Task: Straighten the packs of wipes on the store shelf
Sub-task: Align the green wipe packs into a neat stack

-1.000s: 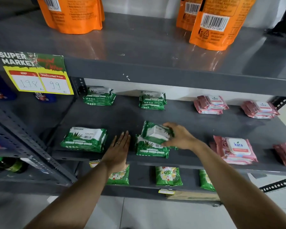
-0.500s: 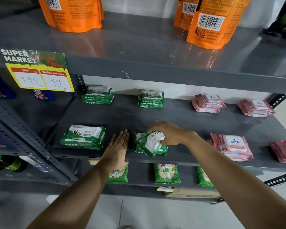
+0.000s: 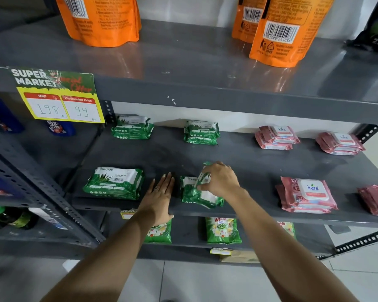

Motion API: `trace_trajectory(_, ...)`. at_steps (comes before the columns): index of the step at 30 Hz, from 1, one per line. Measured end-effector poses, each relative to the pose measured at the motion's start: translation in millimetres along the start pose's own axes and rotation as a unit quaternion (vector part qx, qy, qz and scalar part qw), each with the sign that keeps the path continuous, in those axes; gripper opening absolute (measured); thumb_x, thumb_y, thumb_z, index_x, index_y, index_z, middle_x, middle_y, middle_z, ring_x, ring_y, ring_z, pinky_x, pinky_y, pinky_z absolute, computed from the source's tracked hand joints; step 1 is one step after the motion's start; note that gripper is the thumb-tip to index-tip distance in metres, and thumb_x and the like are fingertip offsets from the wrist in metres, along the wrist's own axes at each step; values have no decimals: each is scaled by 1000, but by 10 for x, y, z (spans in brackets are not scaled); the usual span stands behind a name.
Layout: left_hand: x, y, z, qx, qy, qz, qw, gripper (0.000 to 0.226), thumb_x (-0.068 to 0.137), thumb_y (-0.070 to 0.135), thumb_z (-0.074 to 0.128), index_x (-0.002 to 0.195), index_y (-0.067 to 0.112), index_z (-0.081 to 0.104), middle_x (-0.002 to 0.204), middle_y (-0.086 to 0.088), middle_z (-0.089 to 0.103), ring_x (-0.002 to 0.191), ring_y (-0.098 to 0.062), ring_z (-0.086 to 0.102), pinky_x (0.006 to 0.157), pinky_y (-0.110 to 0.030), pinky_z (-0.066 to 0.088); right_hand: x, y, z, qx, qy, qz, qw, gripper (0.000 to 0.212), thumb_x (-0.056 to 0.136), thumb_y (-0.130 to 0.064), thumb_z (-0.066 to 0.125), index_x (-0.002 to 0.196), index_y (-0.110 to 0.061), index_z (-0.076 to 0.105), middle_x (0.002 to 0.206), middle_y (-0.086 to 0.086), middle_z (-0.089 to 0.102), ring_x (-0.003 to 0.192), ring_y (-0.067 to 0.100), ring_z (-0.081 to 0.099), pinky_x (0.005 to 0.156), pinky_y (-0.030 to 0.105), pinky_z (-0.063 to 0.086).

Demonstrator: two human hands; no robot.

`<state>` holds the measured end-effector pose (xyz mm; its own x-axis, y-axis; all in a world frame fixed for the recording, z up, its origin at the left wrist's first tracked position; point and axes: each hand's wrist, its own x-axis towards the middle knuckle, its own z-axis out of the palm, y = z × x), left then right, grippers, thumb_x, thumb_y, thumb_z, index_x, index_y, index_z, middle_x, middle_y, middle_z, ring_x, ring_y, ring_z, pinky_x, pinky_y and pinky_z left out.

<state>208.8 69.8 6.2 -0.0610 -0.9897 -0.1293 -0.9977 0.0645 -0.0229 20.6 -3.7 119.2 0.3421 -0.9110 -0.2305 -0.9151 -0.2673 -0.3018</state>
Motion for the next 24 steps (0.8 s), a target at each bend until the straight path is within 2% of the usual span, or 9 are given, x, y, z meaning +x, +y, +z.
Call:
trace_trajectory(3, -11, 1, -1, -9, 0, 4, 1000, 117, 79, 52, 66, 146, 6, -18, 156, -9, -25, 143, -22, -20, 118, -47, -3, -61, 142, -118, 75, -96, -40, 992, 58, 73, -21, 83, 128, -26, 62, 147, 7, 43, 133, 28, 45, 108, 35, 37)
trace_trajectory(4, -7, -5, 8, -7, 4, 5, 1000, 116, 79, 51, 66, 146, 6, -18, 156, -10, -24, 143, -23, -20, 118, -47, -4, -81, 164, -133, 119, -88, -26, 989, 58, 73, -22, 82, 127, -26, 62, 149, 7, 40, 132, 27, 46, 106, 33, 38)
trace_trajectory(7, 4, -14, 18, -5, 9, 5, 1000, 115, 80, 51, 64, 146, 6, -19, 156, -10, -25, 142, -22, -22, 118, -46, -6, -45, 97, -63, 129, 27, 48, 990, 73, 73, -53, 76, 134, -20, 54, 140, 9, 46, 124, 31, 53, 99, 35, 43)
trace_trajectory(9, 4, -5, 11, -5, 6, 3, 1000, 117, 79, 52, 65, 146, 6, -19, 156, -9, -25, 142, -22, -21, 118, -45, -6, -10, 16, 40, 67, 18, 77, 995, 94, 68, -67, 71, 141, -17, 42, 135, 12, 52, 121, 34, 55, 93, 41, 48)
trace_trajectory(14, -3, -18, 50, -15, 20, 3, 1000, 116, 79, 50, 68, 147, 6, -15, 158, -9, -20, 144, -21, -17, 118, -44, -4, -34, 77, 171, 64, -9, 11, 998, 89, 70, -26, 80, 144, -29, 31, 136, 8, 49, 118, 31, 54, 93, 42, 50)
trace_trajectory(16, -2, -14, 57, -11, 23, 5, 1000, 115, 80, 52, 66, 147, 5, -15, 157, -10, -20, 144, -22, -17, 118, -44, -4, -36, 144, 137, 73, -30, -7, 997, 100, 68, -18, 80, 148, -37, 21, 142, 5, 49, 127, 30, 48, 103, 47, 43)
trace_trajectory(20, 6, -17, 42, -11, 25, 3, 1000, 116, 79, 52, 67, 147, 5, -14, 158, -10, -17, 144, -22, -15, 117, -43, -7, -23, 188, 67, 51, -86, -49, 994, 118, 70, -10, 80, 149, -48, 1, 157, 3, 30, 147, 24, 20, 118, 58, 9)
trace_trajectory(22, 7, -19, 47, -13, 26, 3, 1000, 116, 79, 51, 67, 147, 5, -14, 158, -9, -16, 144, -22, -14, 117, -43, -7, -18, 191, 73, 34, -96, -57, 993, 119, 69, -17, 83, 151, -44, 1, 162, 1, 19, 149, 24, 15, 118, 59, 8)
trace_trajectory(24, 5, -15, 48, -20, 28, 2, 999, 116, 78, 51, 68, 147, 5, -13, 158, -9, -16, 145, -22, -13, 117, -43, -8, -2, 195, 95, 12, -80, -46, 996, 116, 64, -31, 87, 153, -32, 13, 160, 1, 23, 146, 27, 22, 117, 58, 18)
